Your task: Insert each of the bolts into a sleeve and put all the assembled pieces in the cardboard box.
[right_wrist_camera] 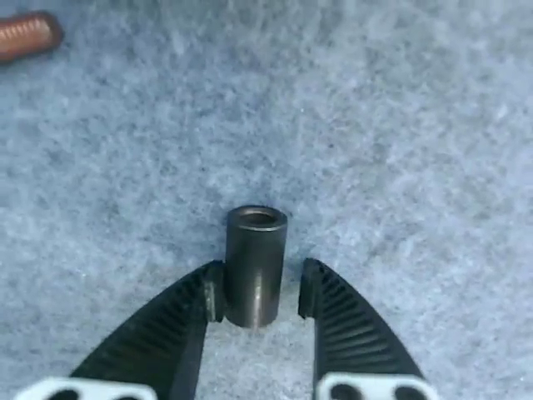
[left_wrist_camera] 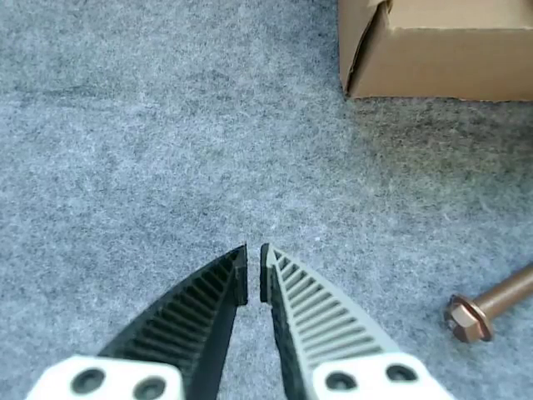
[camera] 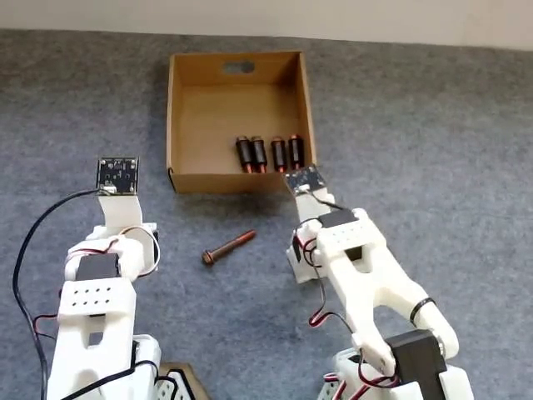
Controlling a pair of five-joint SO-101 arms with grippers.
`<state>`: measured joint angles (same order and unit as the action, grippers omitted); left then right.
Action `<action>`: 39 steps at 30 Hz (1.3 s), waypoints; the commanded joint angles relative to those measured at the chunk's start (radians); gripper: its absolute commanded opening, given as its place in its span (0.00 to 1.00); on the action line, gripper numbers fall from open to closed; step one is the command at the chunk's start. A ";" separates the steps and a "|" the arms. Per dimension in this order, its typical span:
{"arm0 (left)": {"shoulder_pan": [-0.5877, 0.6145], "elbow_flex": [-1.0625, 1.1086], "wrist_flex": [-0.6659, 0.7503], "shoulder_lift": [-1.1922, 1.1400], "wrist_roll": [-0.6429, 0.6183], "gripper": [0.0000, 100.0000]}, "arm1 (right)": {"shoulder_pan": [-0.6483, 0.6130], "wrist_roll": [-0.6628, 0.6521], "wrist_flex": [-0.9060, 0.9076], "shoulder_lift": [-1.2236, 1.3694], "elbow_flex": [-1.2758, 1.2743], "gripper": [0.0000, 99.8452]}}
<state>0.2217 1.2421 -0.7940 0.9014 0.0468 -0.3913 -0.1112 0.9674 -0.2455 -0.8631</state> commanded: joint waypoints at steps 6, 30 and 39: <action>-0.015 -0.015 0.017 -0.004 0.003 0.06 | -0.039 -0.009 -0.007 -0.033 0.001 0.18; -0.015 -0.001 0.017 -0.001 0.005 0.06 | -0.088 0.034 -0.186 -0.033 -0.122 0.23; -0.015 -0.001 0.018 -0.001 0.005 0.06 | -0.088 0.035 -0.162 -0.042 -0.119 0.01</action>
<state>0.2202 1.2451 -0.7940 0.9014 0.0468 -0.4680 -0.0867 0.8002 -0.2777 -0.9812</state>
